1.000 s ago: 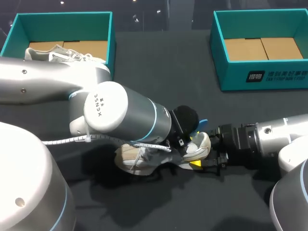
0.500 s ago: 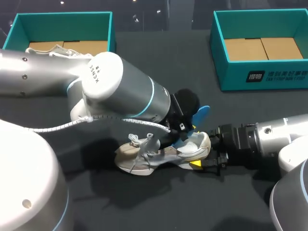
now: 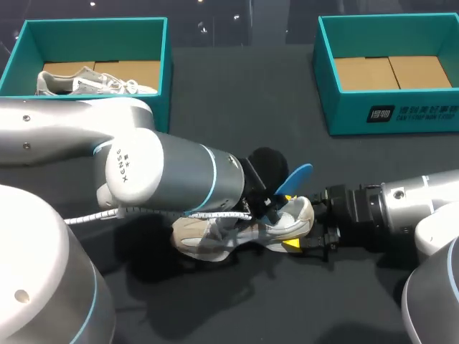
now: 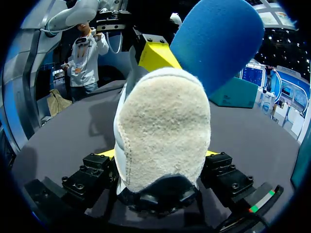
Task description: Take the shoe out of the shoebox, open the shoe tongue, remove and reinsert the insole, then place the shoe into the shoebox
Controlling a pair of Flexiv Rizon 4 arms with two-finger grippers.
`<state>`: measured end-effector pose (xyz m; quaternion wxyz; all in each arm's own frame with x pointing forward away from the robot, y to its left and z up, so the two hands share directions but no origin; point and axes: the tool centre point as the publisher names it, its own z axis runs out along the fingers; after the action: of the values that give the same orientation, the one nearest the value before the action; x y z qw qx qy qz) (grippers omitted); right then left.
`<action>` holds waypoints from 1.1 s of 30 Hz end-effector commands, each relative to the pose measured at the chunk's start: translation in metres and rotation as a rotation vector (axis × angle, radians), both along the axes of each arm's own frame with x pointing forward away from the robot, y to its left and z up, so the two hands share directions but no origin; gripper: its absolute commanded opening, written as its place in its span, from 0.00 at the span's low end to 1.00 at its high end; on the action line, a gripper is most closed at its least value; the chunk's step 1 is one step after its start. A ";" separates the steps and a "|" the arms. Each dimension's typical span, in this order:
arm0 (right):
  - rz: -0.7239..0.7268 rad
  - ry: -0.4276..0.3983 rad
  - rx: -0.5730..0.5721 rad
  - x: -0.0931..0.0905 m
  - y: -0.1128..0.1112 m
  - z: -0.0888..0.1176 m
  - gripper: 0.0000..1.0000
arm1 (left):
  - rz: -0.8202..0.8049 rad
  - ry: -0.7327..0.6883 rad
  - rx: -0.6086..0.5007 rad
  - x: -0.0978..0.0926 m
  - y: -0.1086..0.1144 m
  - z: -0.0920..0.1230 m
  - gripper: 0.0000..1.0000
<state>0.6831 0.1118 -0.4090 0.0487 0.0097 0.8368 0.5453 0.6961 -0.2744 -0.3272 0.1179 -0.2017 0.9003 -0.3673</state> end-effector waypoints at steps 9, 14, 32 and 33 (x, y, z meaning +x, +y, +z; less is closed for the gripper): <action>-0.001 0.000 -0.005 -0.001 0.000 0.001 0.00 | 0.068 -0.055 -0.015 -0.006 -0.003 -0.006 0.17; -0.001 0.000 -0.005 -0.001 0.000 0.001 0.00 | 0.091 -0.052 -0.020 -0.002 -0.005 -0.007 0.00; -0.001 0.000 -0.005 -0.001 0.000 0.001 0.00 | -0.148 0.184 0.014 0.004 -0.008 0.044 0.00; -0.001 0.000 -0.005 -0.001 0.000 0.001 0.00 | -0.164 0.192 0.017 0.003 -0.008 0.047 0.00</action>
<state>0.6831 0.1118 -0.4090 0.0487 0.0096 0.8367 0.5453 0.6961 -0.2902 -0.2910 0.0587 -0.1848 0.9155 -0.3525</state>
